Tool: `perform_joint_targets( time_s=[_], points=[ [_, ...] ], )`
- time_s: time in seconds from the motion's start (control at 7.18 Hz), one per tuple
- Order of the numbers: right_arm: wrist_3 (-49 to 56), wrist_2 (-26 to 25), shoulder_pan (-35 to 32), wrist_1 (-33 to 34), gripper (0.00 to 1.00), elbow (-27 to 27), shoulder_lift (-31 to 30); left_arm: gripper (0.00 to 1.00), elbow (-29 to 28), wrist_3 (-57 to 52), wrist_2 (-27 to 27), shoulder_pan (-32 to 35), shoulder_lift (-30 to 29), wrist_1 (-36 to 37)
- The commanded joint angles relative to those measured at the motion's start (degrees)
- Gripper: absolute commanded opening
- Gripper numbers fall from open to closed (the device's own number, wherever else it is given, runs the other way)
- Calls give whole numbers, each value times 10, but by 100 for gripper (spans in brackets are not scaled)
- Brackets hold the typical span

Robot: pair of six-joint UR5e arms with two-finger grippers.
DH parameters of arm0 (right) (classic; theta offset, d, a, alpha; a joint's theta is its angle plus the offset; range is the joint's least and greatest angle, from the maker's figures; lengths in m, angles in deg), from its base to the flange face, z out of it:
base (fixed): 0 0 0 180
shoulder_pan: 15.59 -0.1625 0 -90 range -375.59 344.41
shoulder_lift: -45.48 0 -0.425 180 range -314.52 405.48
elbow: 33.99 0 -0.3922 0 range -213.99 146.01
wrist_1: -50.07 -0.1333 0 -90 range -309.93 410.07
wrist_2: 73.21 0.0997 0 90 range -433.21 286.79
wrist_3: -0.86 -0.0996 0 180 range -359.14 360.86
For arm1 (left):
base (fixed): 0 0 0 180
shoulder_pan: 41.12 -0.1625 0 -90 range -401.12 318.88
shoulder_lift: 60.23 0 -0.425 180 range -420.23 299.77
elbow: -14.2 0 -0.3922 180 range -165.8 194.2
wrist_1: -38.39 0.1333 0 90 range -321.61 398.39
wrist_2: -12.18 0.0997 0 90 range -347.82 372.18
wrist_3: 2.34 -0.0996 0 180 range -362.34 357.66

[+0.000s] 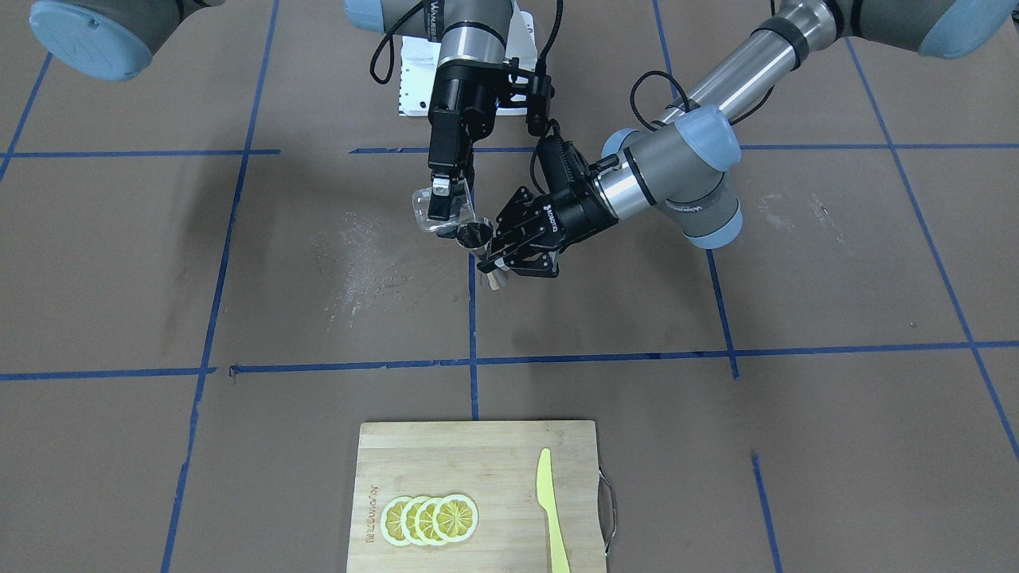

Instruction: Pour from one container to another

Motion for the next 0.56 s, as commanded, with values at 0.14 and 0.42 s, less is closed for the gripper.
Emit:
perform_joint_targets(
  time_s=[0.14,0.42],
  points=[
    [-7,15,-4,-62,0,-15,-7,0,0,0,0,1,1,-1],
    [-10,35,-8,-108,0,-16,-18,0,0,0,0,0,2,-1]
  ],
)
